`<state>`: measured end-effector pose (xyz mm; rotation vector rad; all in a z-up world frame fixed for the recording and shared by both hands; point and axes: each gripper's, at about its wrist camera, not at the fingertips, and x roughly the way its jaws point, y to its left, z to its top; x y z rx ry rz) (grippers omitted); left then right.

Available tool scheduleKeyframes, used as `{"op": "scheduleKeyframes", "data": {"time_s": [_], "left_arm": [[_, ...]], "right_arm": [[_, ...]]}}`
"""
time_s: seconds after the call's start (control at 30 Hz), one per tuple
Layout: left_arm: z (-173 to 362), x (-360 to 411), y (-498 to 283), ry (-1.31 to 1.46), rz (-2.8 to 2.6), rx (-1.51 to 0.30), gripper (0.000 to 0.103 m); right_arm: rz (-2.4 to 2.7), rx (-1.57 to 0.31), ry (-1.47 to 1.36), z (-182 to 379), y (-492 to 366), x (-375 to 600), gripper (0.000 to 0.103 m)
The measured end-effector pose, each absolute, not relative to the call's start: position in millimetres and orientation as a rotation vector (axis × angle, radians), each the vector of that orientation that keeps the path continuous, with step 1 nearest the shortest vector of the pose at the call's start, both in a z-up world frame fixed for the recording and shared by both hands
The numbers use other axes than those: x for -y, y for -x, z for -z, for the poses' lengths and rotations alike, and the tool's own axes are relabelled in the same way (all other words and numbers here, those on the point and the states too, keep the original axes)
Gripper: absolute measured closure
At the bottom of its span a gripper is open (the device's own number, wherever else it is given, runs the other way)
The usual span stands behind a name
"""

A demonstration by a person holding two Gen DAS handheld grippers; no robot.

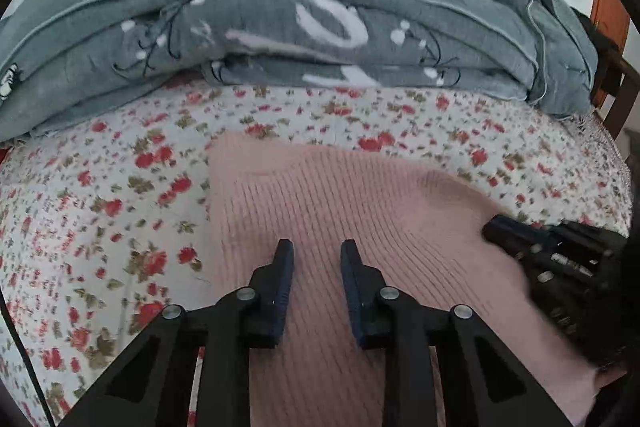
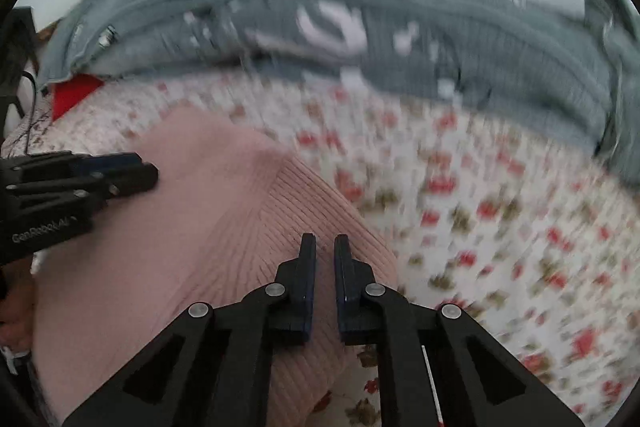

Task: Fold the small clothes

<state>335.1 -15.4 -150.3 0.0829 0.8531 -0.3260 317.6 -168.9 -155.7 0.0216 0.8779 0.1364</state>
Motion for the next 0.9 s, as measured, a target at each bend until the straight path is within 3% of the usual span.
{"op": "scheduleKeyframes", "data": {"time_s": [0.4, 0.73, 0.83, 0.9], "left_arm": [[159, 19, -328, -0.134, 0.292, -0.797, 0.079], [158, 14, -328, -0.117, 0.285, -0.801, 0.077], [149, 10, -317, -0.121, 0.258, -0.799, 0.067], [142, 5, -303, -0.096, 0.253, -0.783, 0.053]], "right_arm": [[-0.131, -0.854, -0.039, 157, -315, 168, 0.097], [-0.127, -0.838, -0.097, 142, -306, 178, 0.092], [-0.117, -0.818, -0.12, 126, -287, 174, 0.082], [-0.152, -0.799, -0.135, 116, -267, 169, 0.075]]}}
